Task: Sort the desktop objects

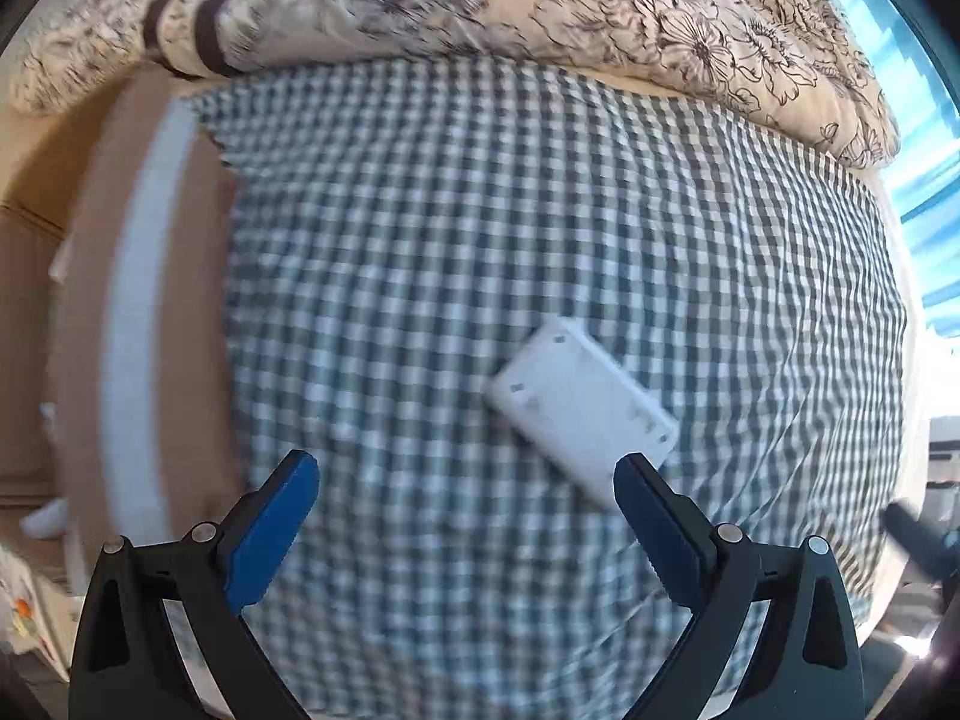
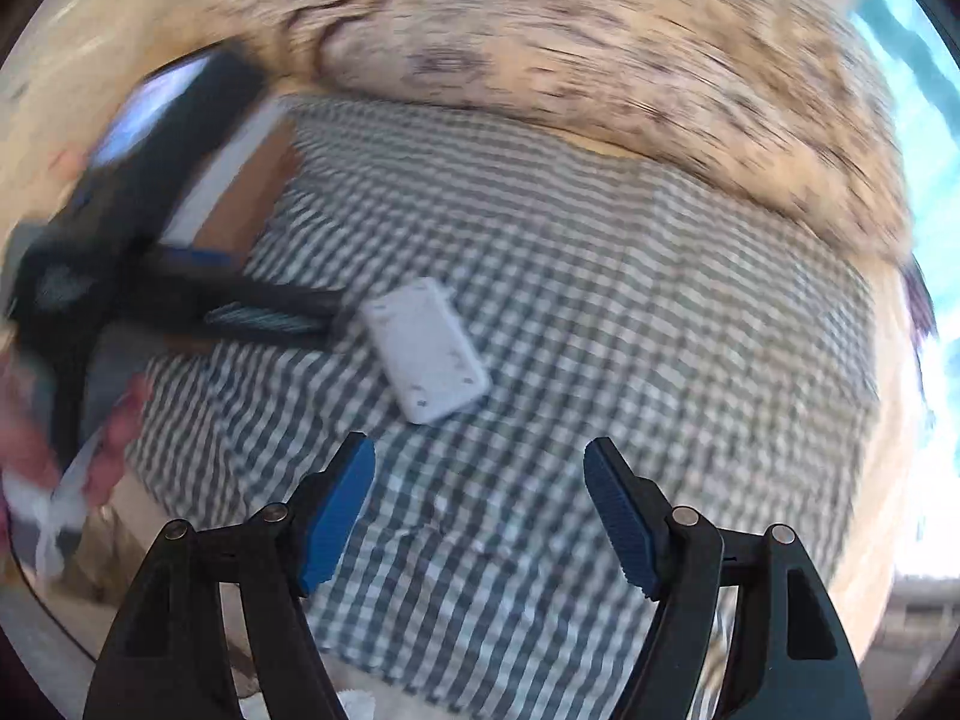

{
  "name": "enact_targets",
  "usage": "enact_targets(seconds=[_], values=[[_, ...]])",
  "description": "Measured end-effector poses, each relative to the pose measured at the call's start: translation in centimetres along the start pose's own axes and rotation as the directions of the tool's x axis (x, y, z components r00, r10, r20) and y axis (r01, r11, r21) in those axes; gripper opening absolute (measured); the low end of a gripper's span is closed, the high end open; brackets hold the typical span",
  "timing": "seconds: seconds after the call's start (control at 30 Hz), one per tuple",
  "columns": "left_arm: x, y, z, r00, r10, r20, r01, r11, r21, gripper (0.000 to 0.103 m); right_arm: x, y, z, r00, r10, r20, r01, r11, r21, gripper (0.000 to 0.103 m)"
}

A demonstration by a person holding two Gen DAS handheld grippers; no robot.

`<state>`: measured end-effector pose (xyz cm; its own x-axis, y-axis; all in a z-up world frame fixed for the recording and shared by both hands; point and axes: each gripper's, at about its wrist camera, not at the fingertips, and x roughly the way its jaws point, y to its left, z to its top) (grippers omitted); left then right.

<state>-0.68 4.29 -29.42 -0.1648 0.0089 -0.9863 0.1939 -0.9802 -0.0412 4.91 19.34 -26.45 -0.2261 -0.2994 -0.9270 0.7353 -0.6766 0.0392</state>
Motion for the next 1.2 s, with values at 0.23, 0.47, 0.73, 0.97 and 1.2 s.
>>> enact_targets(seconds=[0.23,0.47,0.73,0.97,1.2], values=[[5.8,-2.1,1.4,0.988,-0.097,-0.121,0.077,0.983,-0.166,0.101,2.9,-1.9,-1.1,0.997,0.047,-0.061,-0.049,0.998,-0.032,0.073],[10.8,-3.7,1.4,0.97,-0.103,-0.222,0.025,0.944,-0.33,0.101,2.8,-6.5,-2.7,0.996,0.041,-0.083,-0.032,0.994,0.104,0.073],[8.9,-3.9,1.9,0.99,-0.076,-0.12,0.039,0.958,-0.284,0.069,2.2,-9.3,-3.9,0.996,0.008,-0.086,0.009,0.981,0.196,0.073],[3.6,-4.1,2.0,1.0,-0.029,0.008,0.03,0.989,-0.144,0.068,0.5,-8.5,-3.8,0.998,0.01,-0.055,0.002,0.975,0.221,0.073],[-3.5,-3.5,2.4,0.982,0.048,0.183,-0.043,0.999,-0.032,0.066,-3.2,-7.2,-2.1,0.999,0.023,0.022,-0.028,0.961,0.276,0.073]])
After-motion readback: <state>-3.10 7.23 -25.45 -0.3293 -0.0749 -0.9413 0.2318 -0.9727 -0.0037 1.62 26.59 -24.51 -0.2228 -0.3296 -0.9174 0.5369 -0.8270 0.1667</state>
